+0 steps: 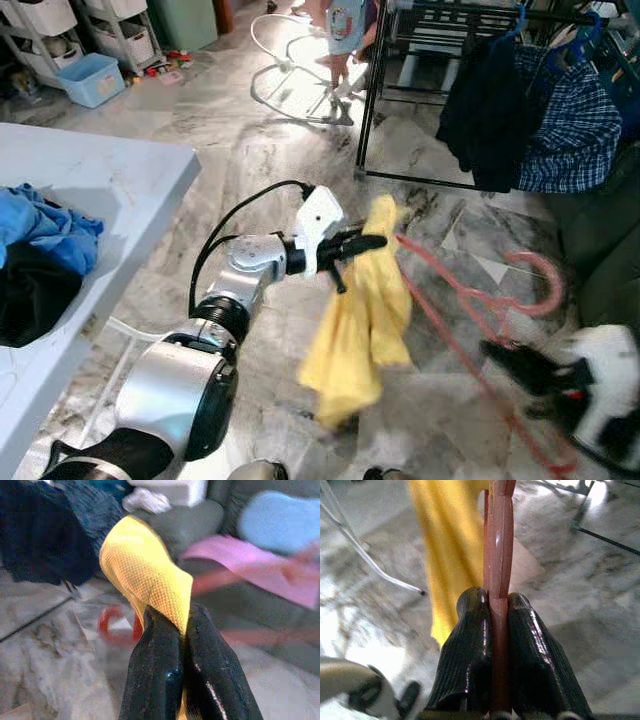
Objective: Hang hanger
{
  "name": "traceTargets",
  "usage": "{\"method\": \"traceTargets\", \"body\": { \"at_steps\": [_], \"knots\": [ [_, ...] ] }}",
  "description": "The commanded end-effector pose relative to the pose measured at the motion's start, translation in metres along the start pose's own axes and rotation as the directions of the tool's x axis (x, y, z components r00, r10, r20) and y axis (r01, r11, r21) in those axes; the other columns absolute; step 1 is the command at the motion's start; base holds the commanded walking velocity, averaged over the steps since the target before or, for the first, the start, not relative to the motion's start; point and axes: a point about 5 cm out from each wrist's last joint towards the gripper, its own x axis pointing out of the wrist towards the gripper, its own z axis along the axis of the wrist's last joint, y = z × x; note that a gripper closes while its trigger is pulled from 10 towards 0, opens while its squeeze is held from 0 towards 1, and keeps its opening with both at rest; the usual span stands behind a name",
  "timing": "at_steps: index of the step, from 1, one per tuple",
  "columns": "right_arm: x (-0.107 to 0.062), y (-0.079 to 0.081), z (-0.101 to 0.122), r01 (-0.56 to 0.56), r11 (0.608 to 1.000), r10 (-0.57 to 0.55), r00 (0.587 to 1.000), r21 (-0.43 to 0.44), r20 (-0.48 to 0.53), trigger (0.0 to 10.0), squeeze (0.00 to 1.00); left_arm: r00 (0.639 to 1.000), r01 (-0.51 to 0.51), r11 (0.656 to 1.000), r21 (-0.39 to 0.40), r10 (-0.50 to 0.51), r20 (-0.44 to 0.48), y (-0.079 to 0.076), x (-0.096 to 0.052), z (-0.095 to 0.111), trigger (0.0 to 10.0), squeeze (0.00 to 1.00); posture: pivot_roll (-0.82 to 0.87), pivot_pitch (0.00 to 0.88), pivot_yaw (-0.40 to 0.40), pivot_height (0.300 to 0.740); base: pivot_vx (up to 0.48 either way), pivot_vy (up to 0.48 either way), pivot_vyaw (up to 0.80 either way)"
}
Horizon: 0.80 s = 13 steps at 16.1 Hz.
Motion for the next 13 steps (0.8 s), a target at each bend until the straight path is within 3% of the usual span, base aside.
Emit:
{"method": "traceTargets", "body": {
  "at_steps": [1, 3, 5, 7, 9, 13],
  "knots": [
    [-0.009, -0.014, 0.001, 0.037, 0.999, -0.038, 0.999, -0.032, -0.020, 10.0, 0.00, 1.000, 0.029, 0.999, 0.033, -0.029, -0.011, 0.001, -0.001, 0.003, 10.0, 0.00, -0.05, 0.093, -0.004, 0.740, 0.000, 0.000, 0.00],
    [-0.016, -0.023, 0.006, 0.036, 0.996, -0.040, 0.997, -0.077, -0.061, 10.0, 0.00, 0.999, -0.037, 0.999, 0.017, 0.038, -0.007, 0.000, -0.006, -0.006, 10.0, 0.00, -0.05, 0.095, -0.006, 0.740, 0.000, 0.000, 0.00],
    [-0.017, -0.026, 0.006, 0.026, 0.997, -0.032, 0.997, -0.079, -0.070, 10.0, 0.00, 0.999, -0.035, 0.999, -0.008, 0.035, 0.001, -0.006, -0.006, -0.014, 10.0, 0.00, -0.05, 0.099, -0.015, 0.740, 0.000, 0.000, 0.00],
    [-0.016, -0.023, 0.004, -0.006, 0.997, -0.001, 0.997, -0.074, -0.083, 10.0, 0.00, 1.000, -0.011, 0.999, -0.041, 0.012, 0.024, -0.011, -0.004, -0.016, 10.0, 0.00, -0.04, 0.107, -0.024, 0.740, 0.000, 0.000, 0.00],
    [-0.010, -0.024, 0.005, -0.016, 0.995, 0.007, 0.995, -0.097, -0.095, 10.0, 0.00, 0.994, -0.090, 0.988, -0.122, 0.098, 0.058, -0.011, 0.000, -0.019, 10.0, 0.00, -0.05, 0.114, -0.023, 0.740, 0.000, 0.000, 0.00],
    [-0.006, -0.022, 0.009, -0.020, 0.995, 0.013, 0.997, -0.098, -0.076, 10.0, 0.00, 0.990, -0.128, 0.976, -0.176, 0.136, 0.035, -0.022, 0.001, -0.037, 10.0, 0.00, -0.06, 0.124, -0.025, 0.740, 0.000, 0.000, 0.00]
  ]
}}
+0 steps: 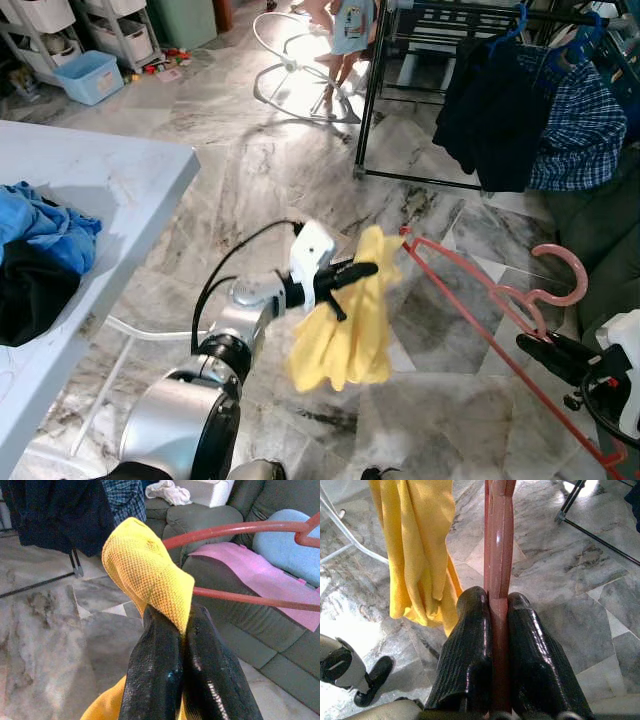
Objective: Hang hanger
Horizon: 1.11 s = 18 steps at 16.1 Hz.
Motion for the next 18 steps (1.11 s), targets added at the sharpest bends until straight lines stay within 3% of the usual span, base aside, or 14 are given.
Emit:
{"method": "traceTargets", "body": {
  "at_steps": [1, 4, 6, 9, 13, 18],
  "knots": [
    [0.001, 0.004, -0.004, -0.022, 1.000, 0.022, 0.999, -0.009, -0.028, 10.0, 0.00, 0.998, 0.042, 0.999, 0.002, -0.043, 0.045, -0.005, 0.006, 0.007, 10.0, 0.00, -0.07, 0.129, -0.028, 0.740, 0.000, 0.000, 0.00],
    [-0.005, 0.000, -0.004, -0.045, 0.999, 0.046, 0.998, 0.010, -0.039, 10.0, 0.00, 0.986, 0.159, 0.986, 0.050, -0.162, 0.048, -0.006, 0.009, 0.020, 10.0, 0.00, -0.07, 0.138, -0.023, 0.740, 0.000, 0.000, 0.00],
    [-0.013, 0.008, 0.002, -0.152, 0.987, 0.154, 0.988, 0.057, -0.030, 10.0, 0.00, 0.981, 0.189, 0.977, 0.102, -0.192, 0.025, -0.002, 0.006, 0.027, 10.0, 0.00, -0.07, 0.140, -0.017, 0.740, 0.000, 0.000, 0.00],
    [-0.029, 0.025, 0.013, -0.259, 0.962, 0.259, 0.966, 0.090, 0.007, 10.0, 0.00, 0.989, 0.146, 0.978, 0.148, -0.146, -0.009, 0.007, 0.000, 0.030, 10.0, 0.00, -0.07, 0.141, -0.017, 0.740, 0.000, 0.000, 0.00],
    [-0.048, 0.043, 0.002, -0.299, 0.941, 0.308, 0.950, 0.157, -0.039, 10.0, 0.00, 0.993, 0.119, 0.981, 0.153, -0.119, -0.011, 0.010, -0.002, 0.030, 10.0, 0.00, -0.09, 0.143, -0.015, 0.740, 0.000, 0.000, 0.00],
    [-0.042, 0.053, -0.003, -0.317, 0.929, 0.330, 0.943, 0.191, -0.040, 10.0, 0.00, 0.990, 0.135, 0.976, 0.170, -0.139, 0.011, 0.010, 0.004, 0.041, 10.0, 0.00, -0.08, 0.140, -0.007, 0.740, 0.000, 0.000, 0.00]
  ]
}}
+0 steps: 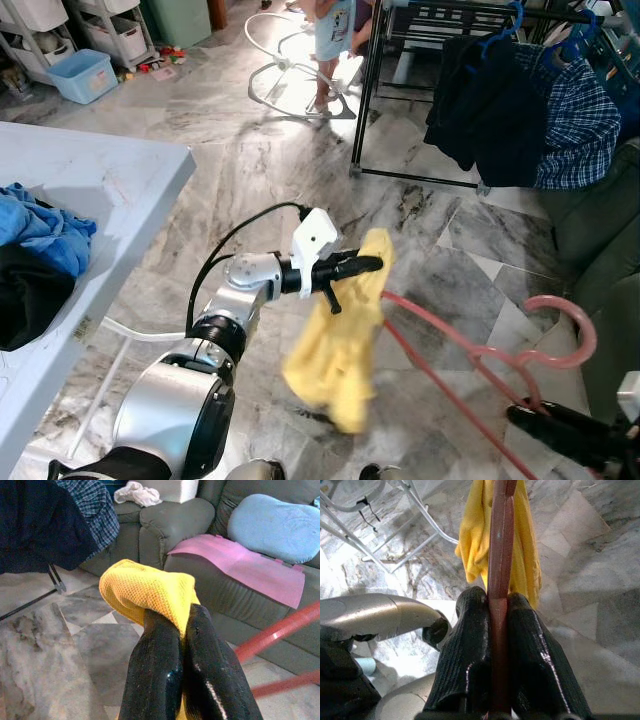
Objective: Hang hanger
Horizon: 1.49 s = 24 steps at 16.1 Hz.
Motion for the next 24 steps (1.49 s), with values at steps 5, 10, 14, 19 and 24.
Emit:
{"method": "traceTargets", "body": {
  "at_steps": [5, 10, 14, 19, 24],
  "knots": [
    [0.019, 0.012, -0.009, -0.084, 0.996, 0.084, 0.996, 0.032, 0.000, 10.0, 0.00, 0.997, -0.007, 0.999, 0.037, 0.004, 0.079, 0.007, 0.007, 0.023, 10.0, 0.00, -0.07, 0.139, -0.006, 0.740, 0.000, 0.000, 0.00],
    [0.015, 0.003, -0.017, -0.019, 0.999, 0.020, 0.999, 0.030, -0.036, 10.0, 0.00, 0.997, -0.014, 0.999, 0.030, 0.011, 0.074, 0.009, 0.003, 0.021, 10.0, 0.00, -0.07, 0.138, -0.011, 0.740, 0.000, 0.000, 0.00],
    [-0.003, -0.003, 0.004, 0.121, 0.992, -0.119, 0.991, -0.039, 0.069, 10.0, 0.00, 0.995, -0.092, 0.995, 0.030, 0.091, 0.048, 0.016, -0.003, 0.019, 10.0, 0.00, -0.07, 0.141, -0.012, 0.740, 0.000, 0.000, 0.00],
    [-0.034, -0.041, 0.009, 0.452, 0.891, -0.442, 0.885, -0.041, 0.144, 10.0, 0.00, 0.998, -0.036, 0.998, 0.047, 0.034, 0.052, 0.013, 0.000, 0.023, 10.0, 0.00, -0.09, 0.141, -0.005, 0.740, 0.000, 0.000, 0.00],
    [-0.014, -0.052, -0.005, 0.434, 0.900, -0.430, 0.896, -0.021, 0.111, 10.0, 0.00, 0.993, 0.051, 0.996, 0.067, -0.058, 0.102, 0.008, 0.009, 0.036, 10.0, 0.00, -0.07, 0.146, -0.005, 0.740, 0.000, 0.000, 0.00]
  ]
}}
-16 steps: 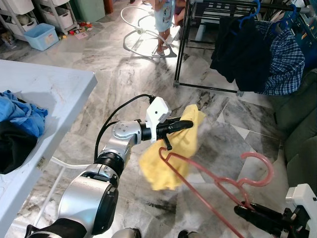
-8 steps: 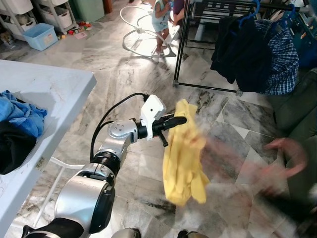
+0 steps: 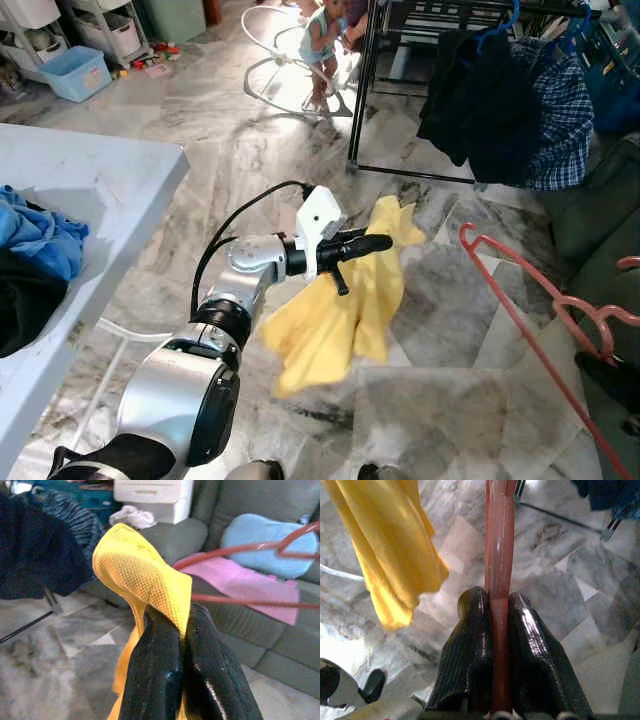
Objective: Hang hanger
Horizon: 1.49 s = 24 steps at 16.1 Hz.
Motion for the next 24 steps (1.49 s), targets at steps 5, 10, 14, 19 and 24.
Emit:
{"method": "traceTargets", "body": {
  "at_steps": [5, 10, 14, 19, 24],
  "knots": [
    [0.014, 0.008, 0.003, -0.109, 0.993, 0.109, 0.994, -0.039, -0.014, 10.0, 0.00, 0.980, 0.198, 0.979, 0.056, -0.197, -0.023, -0.008, 0.004, 0.009, 10.0, 0.00, -0.06, 0.149, -0.005, 0.740, 0.000, 0.000, 0.00],
    [0.012, 0.019, 0.014, -0.209, 0.976, 0.209, 0.978, -0.058, -0.012, 10.0, 0.00, 0.961, 0.266, 0.961, 0.077, -0.258, -0.100, -0.012, -0.001, 0.001, 10.0, 0.00, -0.07, 0.151, -0.005, 0.740, 0.000, 0.000, 0.00],
    [-0.003, 0.033, 0.024, -0.317, 0.948, 0.317, 0.948, -0.031, -0.001, 10.0, 0.00, 0.966, 0.242, 0.964, 0.111, -0.229, -0.116, -0.011, 0.000, 0.001, 10.0, 0.00, -0.08, 0.154, -0.004, 0.740, 0.000, 0.000, 0.00],
    [-0.019, 0.041, 0.019, -0.350, 0.937, 0.350, 0.936, 0.010, -0.033, 10.0, 0.00, 0.977, 0.193, 0.971, 0.141, -0.176, -0.124, -0.006, -0.001, 0.002, 10.0, 0.00, -0.09, 0.161, 0.000, 0.740, 0.000, 0.000, 0.00],
    [-0.020, 0.042, 0.017, -0.352, 0.936, 0.353, 0.935, 0.022, -0.037, 10.0, 0.00, 0.979, 0.177, 0.973, 0.149, -0.159, -0.125, -0.004, -0.002, 0.004, 10.0, 0.00, -0.09, 0.164, 0.003, 0.740, 0.000, 0.000, 0.00]
  ]
}}
